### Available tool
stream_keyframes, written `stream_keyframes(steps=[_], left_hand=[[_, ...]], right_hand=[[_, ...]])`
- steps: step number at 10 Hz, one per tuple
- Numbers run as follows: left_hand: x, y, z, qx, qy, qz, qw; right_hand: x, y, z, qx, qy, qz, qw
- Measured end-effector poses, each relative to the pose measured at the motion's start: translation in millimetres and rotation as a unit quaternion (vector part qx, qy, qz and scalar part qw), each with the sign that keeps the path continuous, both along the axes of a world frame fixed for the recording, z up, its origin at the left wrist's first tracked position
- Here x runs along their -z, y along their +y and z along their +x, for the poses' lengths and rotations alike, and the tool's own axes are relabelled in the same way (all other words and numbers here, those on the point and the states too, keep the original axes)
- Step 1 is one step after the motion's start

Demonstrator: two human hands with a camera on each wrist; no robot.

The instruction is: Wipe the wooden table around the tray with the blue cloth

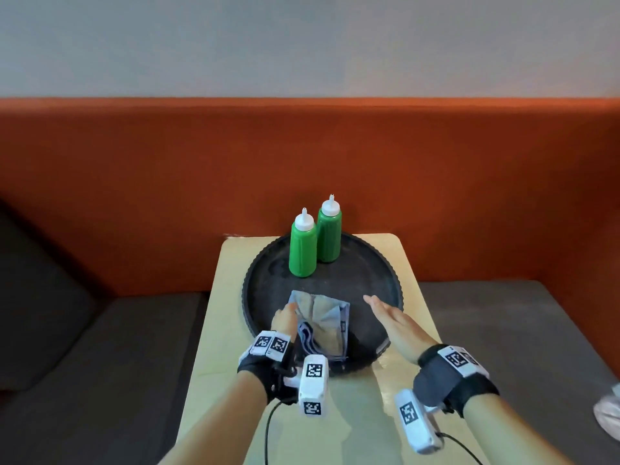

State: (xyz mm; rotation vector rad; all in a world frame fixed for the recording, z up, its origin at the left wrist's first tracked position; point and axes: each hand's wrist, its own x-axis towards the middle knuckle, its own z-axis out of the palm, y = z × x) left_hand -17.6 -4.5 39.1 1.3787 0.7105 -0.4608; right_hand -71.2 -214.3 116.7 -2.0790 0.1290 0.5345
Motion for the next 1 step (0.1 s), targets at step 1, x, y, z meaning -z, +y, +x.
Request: stream_keyframes(steps=[1], left_hand=[[-47.3,-2.7,-26.7,0.140,-0.127,0.180,0.965]], right_hand=[[-12.4,-4.6,-3.5,-0.041,-0.033,-0.026,0.998]])
